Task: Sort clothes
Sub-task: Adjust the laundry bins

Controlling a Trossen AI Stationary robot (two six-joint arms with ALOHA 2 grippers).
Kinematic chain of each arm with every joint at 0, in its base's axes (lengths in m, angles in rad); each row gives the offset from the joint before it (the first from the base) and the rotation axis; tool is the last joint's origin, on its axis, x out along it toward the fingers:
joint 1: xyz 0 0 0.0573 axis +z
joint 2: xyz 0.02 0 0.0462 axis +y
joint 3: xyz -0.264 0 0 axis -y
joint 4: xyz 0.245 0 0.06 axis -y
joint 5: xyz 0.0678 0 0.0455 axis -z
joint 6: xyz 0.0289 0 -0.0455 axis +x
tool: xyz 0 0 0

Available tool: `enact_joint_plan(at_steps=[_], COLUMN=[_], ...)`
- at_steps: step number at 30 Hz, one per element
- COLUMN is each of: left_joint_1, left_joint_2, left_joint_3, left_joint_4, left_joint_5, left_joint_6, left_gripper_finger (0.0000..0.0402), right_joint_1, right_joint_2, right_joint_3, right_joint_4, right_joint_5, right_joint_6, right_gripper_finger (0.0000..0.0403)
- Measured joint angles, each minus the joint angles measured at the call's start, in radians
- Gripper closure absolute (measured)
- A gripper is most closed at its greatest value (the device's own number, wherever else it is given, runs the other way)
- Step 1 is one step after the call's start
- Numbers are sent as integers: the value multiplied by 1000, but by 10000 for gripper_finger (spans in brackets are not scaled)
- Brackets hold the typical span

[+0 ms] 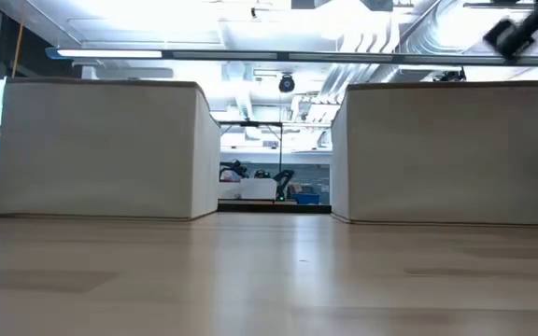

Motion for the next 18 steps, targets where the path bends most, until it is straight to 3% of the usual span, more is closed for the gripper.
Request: enact_joint_plan(at_steps=[2,4,9,12,15,18], left_joint_1=[0,0,0,0,0,0], left_joint_2=[-1,-1,-2,-1,-1,-1], left_joint_3=[0,0,0,0,0,0], left_joint_4=[0,0,-2,-2,-3,-6], left_joint_5=[0,0,0,0,0,0], left_joint_6=[-4,-14,-25,-25,-25,-26], left_gripper_finger=[261,261,261,261,261,261], right_joint_1=[0,-3,-34,-71,-106,-119], right_joint_2=[40,71,118,113,90,54], right_joint_3=[-1,7,78,95,99,99], right_joint_4=[-85,-198,-586,-757,-807,-764], right_joint_5=[-11,58,467,635,665,617], right_joint_6=[-9,-51,-118,-118,-112,-157], right_gripper_finger=[403,403,403,403,403,403])
